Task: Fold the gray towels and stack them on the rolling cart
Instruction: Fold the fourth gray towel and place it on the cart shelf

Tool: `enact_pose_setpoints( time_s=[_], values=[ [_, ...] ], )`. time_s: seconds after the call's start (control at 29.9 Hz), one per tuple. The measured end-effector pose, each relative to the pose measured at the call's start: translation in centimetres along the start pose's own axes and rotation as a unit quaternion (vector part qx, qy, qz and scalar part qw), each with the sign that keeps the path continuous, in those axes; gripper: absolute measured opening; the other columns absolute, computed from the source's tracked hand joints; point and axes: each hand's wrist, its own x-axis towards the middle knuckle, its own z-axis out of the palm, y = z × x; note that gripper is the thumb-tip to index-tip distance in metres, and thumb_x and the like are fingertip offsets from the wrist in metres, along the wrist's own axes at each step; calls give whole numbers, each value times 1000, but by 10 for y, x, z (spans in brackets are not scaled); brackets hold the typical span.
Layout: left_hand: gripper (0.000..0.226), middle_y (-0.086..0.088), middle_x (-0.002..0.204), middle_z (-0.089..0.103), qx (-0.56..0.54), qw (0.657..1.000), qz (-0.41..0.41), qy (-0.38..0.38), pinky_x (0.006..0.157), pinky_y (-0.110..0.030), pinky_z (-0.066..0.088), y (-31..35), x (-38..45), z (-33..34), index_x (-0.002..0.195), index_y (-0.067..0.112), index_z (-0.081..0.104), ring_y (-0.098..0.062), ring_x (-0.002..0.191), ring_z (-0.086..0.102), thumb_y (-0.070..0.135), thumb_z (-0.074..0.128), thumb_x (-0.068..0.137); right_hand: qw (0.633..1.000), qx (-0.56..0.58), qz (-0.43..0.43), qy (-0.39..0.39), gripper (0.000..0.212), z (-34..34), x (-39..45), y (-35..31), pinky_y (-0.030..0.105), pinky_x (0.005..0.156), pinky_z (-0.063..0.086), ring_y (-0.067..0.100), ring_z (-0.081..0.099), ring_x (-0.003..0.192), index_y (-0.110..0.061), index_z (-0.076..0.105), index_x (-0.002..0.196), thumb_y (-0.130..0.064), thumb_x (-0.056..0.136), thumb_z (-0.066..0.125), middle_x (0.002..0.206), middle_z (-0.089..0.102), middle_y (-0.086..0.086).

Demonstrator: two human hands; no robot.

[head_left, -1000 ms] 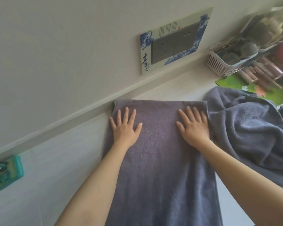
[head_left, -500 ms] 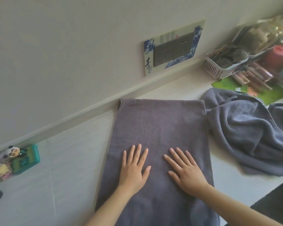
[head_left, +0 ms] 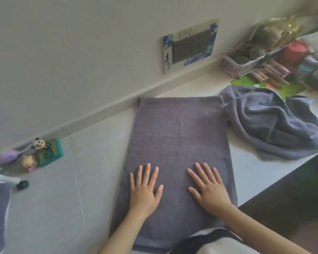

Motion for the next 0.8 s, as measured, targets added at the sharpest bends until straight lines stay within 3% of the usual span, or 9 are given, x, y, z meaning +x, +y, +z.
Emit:
enact_pose_setpoints(
  time_s=[0.07,0.13,0.23,0.33,0.43,0.54,0.6,0.74,0.8],
  values=[
    [64,-8,149,38,-9,999,-51,-1,108,-60,21,-16,-6,0,143,23,38,-34,136,32,57,15,94,998,9,70,0,67,0,-8,5,46,113,5,31,23,141,-32,25,146,-66,92,6,151,32,6],
    [72,-10,147,42,-13,995,-97,-16,101,-65,30,-27,-11,-4,141,23,44,-38,133,39,60,5,94,992,-5,124,13,73,-2,-15,9,45,113,-4,34,8,144,-36,9,149,-70,85,-6,157,13,8],
    [73,-15,144,43,-45,989,-134,-43,94,-67,35,-34,-18,-8,137,23,49,-44,126,45,64,9,92,983,12,184,2,78,-6,-22,4,48,114,-2,34,-8,144,-40,-6,147,-76,78,-6,158,-8,8],
    [62,-18,150,30,-90,983,-161,-11,105,-54,28,-31,-29,-16,143,29,39,-40,132,35,60,41,89,970,71,232,22,74,-14,-31,-3,48,112,14,37,7,142,-37,10,148,-72,85,28,157,3,14],
    [73,-19,138,40,-152,967,-205,23,99,-44,34,-37,-40,-23,143,20,39,-37,123,38,48,65,81,951,131,274,64,81,-21,-45,-5,47,105,29,39,28,129,-29,18,147,-64,82,51,149,23,19],
    [78,-18,130,45,-244,940,-237,35,90,-39,41,-42,-46,-30,140,12,36,-37,117,47,43,71,78,925,235,288,77,86,-27,-57,-9,43,90,45,34,46,115,-28,18,147,-55,79,64,136,38,16],
    [74,-16,129,52,-294,924,-243,20,85,-36,42,-44,-46,-32,137,10,34,-35,114,53,40,71,80,921,281,261,63,85,-30,-61,-11,39,84,47,30,54,112,-30,17,148,-47,80,67,135,46,11],
    [65,-11,126,57,-395,884,-251,-9,89,-35,43,-54,-43,-32,128,8,42,-31,114,55,38,73,79,927,333,171,19,85,-38,-75,-9,29,86,43,24,53,117,-38,16,147,-38,81,70,145,41,0],
    [54,-7,113,61,-401,881,-250,-28,86,-34,45,-64,-47,-31,115,7,50,-29,108,58,42,72,79,922,353,156,11,81,-41,-87,-5,28,93,41,23,46,126,-36,21,146,-37,81,70,148,37,-2]
  ],
)
